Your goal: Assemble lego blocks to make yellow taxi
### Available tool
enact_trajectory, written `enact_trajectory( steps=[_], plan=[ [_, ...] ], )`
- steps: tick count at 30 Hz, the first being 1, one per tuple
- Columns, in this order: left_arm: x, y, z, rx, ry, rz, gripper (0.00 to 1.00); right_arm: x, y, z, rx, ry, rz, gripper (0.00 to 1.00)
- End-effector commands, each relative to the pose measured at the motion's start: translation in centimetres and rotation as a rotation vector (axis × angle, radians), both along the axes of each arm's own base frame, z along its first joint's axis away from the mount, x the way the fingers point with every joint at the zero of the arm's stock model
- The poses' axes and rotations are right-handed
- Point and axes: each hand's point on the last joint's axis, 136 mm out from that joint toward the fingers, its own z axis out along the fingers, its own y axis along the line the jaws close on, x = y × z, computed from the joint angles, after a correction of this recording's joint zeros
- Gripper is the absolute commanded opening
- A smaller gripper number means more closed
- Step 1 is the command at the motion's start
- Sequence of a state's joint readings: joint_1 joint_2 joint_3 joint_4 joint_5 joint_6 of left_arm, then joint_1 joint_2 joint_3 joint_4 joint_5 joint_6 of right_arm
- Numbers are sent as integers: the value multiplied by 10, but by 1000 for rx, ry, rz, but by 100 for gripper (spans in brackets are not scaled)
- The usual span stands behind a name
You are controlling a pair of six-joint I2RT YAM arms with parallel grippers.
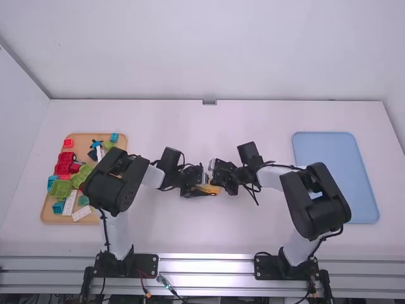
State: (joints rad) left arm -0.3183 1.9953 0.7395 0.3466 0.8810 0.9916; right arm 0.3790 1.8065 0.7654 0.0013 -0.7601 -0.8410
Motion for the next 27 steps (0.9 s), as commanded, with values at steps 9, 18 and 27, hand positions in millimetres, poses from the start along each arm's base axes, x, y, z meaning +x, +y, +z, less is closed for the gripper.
enact_trajectory(
  steps=[9, 18, 27],
  plan=[
    [-7, 4, -9, 15, 36, 11, 37, 20, 9, 0, -7, -140, -25, 0],
    [5, -1, 0, -15, 30, 50, 35, 46, -9, 73, 167, -262, -75, 6],
    [18, -5, 9, -24, 7, 50, 42, 53, -54, 88, 81, -178, -279, 99]
  ],
)
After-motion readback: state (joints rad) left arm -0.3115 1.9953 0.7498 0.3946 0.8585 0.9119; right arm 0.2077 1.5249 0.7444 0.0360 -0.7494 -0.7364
